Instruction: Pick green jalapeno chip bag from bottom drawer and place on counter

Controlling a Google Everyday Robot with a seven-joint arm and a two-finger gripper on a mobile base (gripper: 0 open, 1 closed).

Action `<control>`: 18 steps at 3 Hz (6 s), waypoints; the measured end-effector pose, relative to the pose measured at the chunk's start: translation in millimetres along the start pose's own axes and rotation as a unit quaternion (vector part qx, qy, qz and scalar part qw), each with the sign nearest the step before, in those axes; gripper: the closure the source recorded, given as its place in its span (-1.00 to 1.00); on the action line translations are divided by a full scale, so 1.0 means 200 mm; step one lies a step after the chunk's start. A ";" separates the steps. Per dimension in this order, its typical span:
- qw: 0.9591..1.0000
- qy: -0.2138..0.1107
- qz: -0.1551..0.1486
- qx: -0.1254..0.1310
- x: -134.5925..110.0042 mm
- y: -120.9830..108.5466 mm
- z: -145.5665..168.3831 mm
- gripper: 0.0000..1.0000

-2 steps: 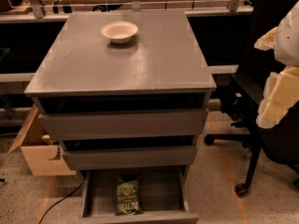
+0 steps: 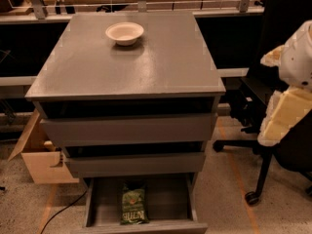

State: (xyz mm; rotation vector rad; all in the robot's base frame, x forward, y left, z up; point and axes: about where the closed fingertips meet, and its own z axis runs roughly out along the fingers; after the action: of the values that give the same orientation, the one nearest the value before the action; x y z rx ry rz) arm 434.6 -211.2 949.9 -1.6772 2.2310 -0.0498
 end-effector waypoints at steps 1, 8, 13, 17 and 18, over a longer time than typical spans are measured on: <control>0.999 -0.037 0.027 -0.018 0.01 0.11 0.30 -1.00; 0.955 -0.199 0.131 -0.176 0.05 0.42 2.12 -1.00; 0.926 -0.214 0.173 -0.257 0.03 0.66 2.91 -1.00; 0.896 -0.314 0.182 -0.255 -0.12 0.73 3.70 -1.00; 0.896 -0.314 0.182 -0.255 -0.12 0.73 3.70 -1.00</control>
Offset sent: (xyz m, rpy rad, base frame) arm 0.0091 0.0635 -0.2234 0.3216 0.0689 -0.0475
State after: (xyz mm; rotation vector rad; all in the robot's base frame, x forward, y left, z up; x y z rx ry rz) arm 524.3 -13.6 226.3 -1.1873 2.0705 1.0917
